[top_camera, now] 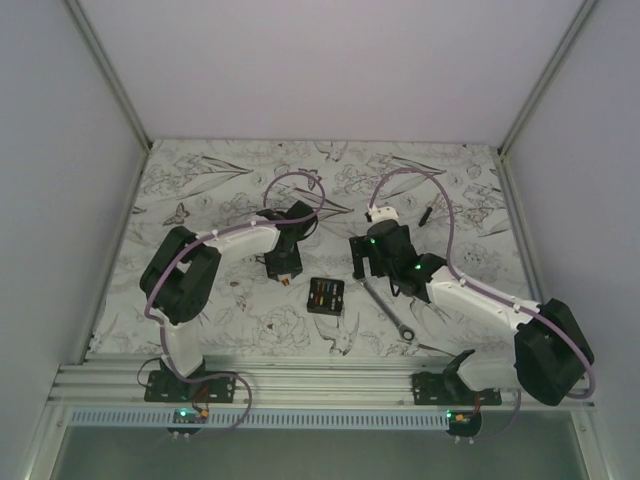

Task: Snap on the fuse box
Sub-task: Pick up the fuse from the center of the board.

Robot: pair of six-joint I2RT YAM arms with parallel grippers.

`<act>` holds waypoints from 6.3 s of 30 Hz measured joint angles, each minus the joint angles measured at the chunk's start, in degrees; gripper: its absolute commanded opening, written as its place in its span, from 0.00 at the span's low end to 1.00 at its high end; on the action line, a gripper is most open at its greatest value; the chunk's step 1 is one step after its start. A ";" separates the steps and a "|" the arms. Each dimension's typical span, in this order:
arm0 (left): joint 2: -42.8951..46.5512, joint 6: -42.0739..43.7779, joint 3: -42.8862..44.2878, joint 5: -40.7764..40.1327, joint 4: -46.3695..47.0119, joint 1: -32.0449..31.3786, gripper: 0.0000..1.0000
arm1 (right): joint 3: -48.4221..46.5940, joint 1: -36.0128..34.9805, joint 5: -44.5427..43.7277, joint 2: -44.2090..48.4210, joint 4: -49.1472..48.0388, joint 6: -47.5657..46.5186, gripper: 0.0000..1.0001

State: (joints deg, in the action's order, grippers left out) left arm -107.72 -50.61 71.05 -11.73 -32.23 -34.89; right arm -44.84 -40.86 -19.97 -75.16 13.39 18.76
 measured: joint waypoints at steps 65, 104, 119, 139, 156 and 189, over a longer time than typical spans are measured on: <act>33.64 -13.92 -6.43 11.61 1.29 -3.96 0.18 | 17.90 -11.65 28.48 -4.68 -64.89 20.06 0.30; 48.94 17.22 -9.73 22.49 9.70 -4.92 0.54 | 13.09 -1.46 54.58 5.20 -51.36 9.81 0.00; 49.92 29.62 -13.79 41.31 20.81 -4.92 0.33 | 10.03 0.74 69.13 12.35 -42.69 3.96 0.00; 49.92 31.19 -15.91 46.16 24.50 -4.92 0.18 | 9.97 1.09 71.10 12.55 -41.38 3.91 0.00; 49.88 31.87 -17.40 45.94 24.96 -4.92 0.18 | 9.97 1.68 71.45 12.66 -41.48 4.02 0.00; 46.14 28.39 -22.32 32.57 23.69 -5.35 0.00 | 11.85 5.46 60.43 10.75 -35.08 2.86 0.36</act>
State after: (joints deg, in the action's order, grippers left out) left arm -61.58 -22.22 48.73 20.84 -8.54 -40.25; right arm -32.99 -35.40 40.47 -64.40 -21.69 21.63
